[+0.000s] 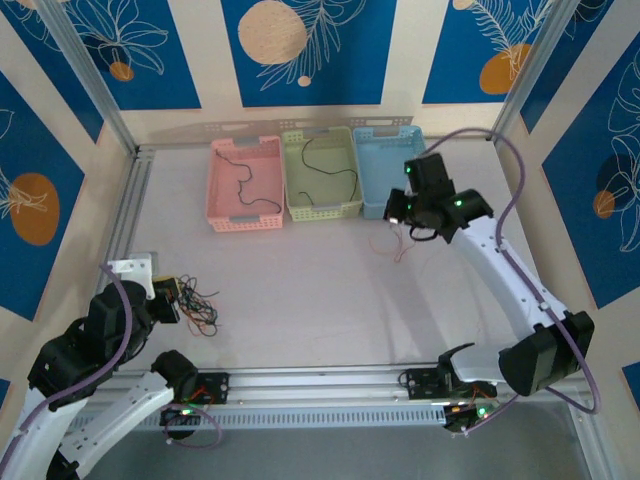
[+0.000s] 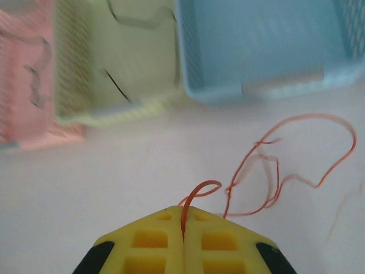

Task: Untangle the cables

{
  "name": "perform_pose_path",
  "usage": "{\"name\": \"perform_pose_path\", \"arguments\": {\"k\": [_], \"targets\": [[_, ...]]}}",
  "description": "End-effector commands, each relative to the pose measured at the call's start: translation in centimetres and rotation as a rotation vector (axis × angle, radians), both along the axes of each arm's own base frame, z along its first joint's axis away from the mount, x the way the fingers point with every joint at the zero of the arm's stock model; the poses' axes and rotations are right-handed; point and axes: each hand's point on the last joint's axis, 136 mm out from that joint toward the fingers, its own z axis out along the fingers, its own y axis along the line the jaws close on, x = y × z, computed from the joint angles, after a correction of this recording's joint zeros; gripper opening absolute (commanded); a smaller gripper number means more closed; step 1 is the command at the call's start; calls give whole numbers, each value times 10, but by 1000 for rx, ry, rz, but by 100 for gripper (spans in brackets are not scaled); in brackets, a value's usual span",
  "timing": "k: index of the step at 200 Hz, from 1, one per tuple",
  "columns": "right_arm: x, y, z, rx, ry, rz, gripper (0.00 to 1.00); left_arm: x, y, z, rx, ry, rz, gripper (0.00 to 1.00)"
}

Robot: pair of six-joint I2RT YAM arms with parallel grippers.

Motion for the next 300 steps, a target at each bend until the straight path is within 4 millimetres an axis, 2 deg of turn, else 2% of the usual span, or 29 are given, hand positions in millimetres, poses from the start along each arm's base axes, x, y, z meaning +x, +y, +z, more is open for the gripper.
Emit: {"name": "perform_pose_path", "arguments": {"k": [1, 21, 37, 57, 70, 118, 147, 172, 195, 238, 268, 300], "targets": [[-25, -1, -40, 49, 119, -16, 0, 1, -3, 2, -5, -18, -17, 0], [-43, -10, -76, 28, 198, -51, 0, 1, -3, 2, -6, -17, -19, 0], [-54, -23, -100, 8, 259, -96, 8, 2, -4, 1, -4, -14, -18, 0], [-53, -38, -120, -2, 285, -142, 23, 2, -4, 1, -2, -13, -19, 0], [-50, -45, -132, 6, 317, -167, 28, 2, -4, 1, -1, -12, -20, 0], [-38, -40, -147, 50, 349, -172, 46, 2, -4, 1, -3, -14, -18, 0], [-35, -46, -157, 17, 373, -180, 63, 2, -4, 1, -3, -13, -17, 0], [-35, -42, -171, 35, 419, -173, 65, 2, -4, 1, -4, -14, -19, 0], [-39, -38, -185, -17, 465, -150, 65, 2, -3, 1, -3, -15, -18, 0], [-45, -31, -201, -33, 523, -128, 65, 2, -3, 1, -3, -14, -18, 0], [-50, -15, -204, -25, 546, -69, 64, 2, -4, 1, -3, -13, -19, 0], [-54, 1, -197, -16, 539, -17, 56, 2, -3, 1, -2, -15, -18, 0]]}}
